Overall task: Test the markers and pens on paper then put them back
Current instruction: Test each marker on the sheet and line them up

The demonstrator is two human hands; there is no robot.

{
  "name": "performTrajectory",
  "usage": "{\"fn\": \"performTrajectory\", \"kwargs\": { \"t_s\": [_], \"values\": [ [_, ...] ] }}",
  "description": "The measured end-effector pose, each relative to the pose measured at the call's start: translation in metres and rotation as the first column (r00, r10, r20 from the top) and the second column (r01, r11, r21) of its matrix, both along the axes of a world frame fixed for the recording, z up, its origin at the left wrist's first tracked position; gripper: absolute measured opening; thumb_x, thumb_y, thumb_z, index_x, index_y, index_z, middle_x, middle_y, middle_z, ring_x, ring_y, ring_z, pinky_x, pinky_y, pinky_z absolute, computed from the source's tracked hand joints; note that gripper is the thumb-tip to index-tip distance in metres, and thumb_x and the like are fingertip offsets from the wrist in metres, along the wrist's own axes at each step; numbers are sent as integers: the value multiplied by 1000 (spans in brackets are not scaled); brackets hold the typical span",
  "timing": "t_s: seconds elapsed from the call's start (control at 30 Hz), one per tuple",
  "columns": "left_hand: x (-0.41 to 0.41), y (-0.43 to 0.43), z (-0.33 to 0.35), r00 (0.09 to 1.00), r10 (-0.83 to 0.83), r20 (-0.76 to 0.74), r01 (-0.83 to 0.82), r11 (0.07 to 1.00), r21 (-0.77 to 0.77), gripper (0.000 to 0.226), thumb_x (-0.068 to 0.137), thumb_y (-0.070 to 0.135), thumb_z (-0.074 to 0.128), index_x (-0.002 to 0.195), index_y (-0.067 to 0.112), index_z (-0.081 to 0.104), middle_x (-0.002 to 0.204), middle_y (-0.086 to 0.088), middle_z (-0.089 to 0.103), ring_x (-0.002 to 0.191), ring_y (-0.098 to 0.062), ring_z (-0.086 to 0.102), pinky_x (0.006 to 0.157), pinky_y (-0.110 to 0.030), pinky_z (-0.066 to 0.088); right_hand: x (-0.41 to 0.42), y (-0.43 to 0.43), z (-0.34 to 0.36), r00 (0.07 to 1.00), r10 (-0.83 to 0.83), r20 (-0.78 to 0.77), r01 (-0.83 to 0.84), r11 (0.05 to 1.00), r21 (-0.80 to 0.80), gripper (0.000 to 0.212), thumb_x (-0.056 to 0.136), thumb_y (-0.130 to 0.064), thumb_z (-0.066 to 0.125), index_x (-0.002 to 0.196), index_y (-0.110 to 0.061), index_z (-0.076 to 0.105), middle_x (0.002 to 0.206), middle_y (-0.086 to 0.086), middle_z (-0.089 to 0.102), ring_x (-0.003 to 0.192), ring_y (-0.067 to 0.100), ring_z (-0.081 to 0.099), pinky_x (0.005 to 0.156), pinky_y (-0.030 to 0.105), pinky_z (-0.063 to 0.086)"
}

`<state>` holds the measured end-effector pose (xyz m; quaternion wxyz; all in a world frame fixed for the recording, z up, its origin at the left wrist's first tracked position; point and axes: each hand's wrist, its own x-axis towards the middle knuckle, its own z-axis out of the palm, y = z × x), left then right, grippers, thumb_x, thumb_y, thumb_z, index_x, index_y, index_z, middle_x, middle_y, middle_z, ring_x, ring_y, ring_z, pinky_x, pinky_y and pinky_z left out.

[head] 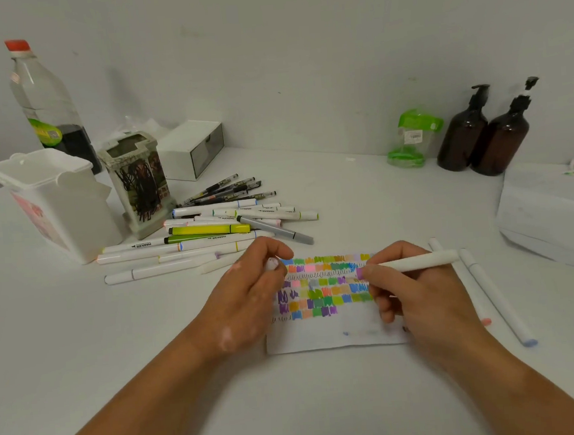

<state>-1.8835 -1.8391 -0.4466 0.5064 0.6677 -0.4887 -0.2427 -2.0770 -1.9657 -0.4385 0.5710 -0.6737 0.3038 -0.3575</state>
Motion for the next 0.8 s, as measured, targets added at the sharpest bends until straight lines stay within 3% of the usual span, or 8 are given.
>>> {"fn": "performTrajectory", "kwargs": {
  "t_s": [0.1,0.17,0.33,0.43,0.53,0.7,0.8],
  "values": [
    [2,-1,-5,998,-50,-50,48,998,-36,25,106,22,37,105,27,61,70,18,56,64,-1,52,59,-16,42,1,1,2,993,62,99,-70,994,87,5,78,-16,72,74,-15,72,62,11,63,51,18,55,44,27,46],
    [3,-2,-5,995,-77,-57,74,996,-50,28,106,22,36,110,31,63,72,13,53,64,-3,47,60,-19,43,1,1,2,985,85,151,-108,983,146,7,77,-15,66,75,-14,72,64,12,64,52,18,55,44,27,46],
    [-1,0,-1,987,-152,43,152,988,5,30,106,20,41,129,40,47,97,13,72,61,-6,48,62,-22,47,0,2,4,974,96,204,-128,980,150,10,81,-9,65,73,-15,68,64,13,64,50,18,55,43,27,45],
    [-8,2,2,983,-183,28,182,982,43,17,101,38,45,116,34,40,105,16,74,57,-12,46,56,-23,46,-1,3,6,971,124,205,-149,983,107,9,78,-13,66,72,-18,70,64,12,64,50,18,55,43,26,45],
    [-11,2,5,984,-180,-11,180,982,51,32,91,50,49,107,25,37,102,16,75,53,-14,44,51,-27,47,-1,5,7,958,160,236,-189,976,106,12,80,-13,62,75,-18,72,65,13,65,51,19,57,43,27,46],
    [-12,2,4,980,-196,15,196,981,2,19,90,46,55,93,30,45,93,10,77,50,-11,44,48,-22,41,-1,5,7,954,176,242,-200,977,79,12,80,-13,64,79,-18,75,67,14,67,52,20,59,44,27,48],
    [-12,3,3,979,-196,61,197,980,-11,12,91,44,58,88,36,51,88,10,77,49,-4,45,48,-16,39,-2,5,7,954,193,231,-216,973,80,8,74,-22,73,80,-18,75,68,14,68,54,20,60,46,26,48]
  ]
}}
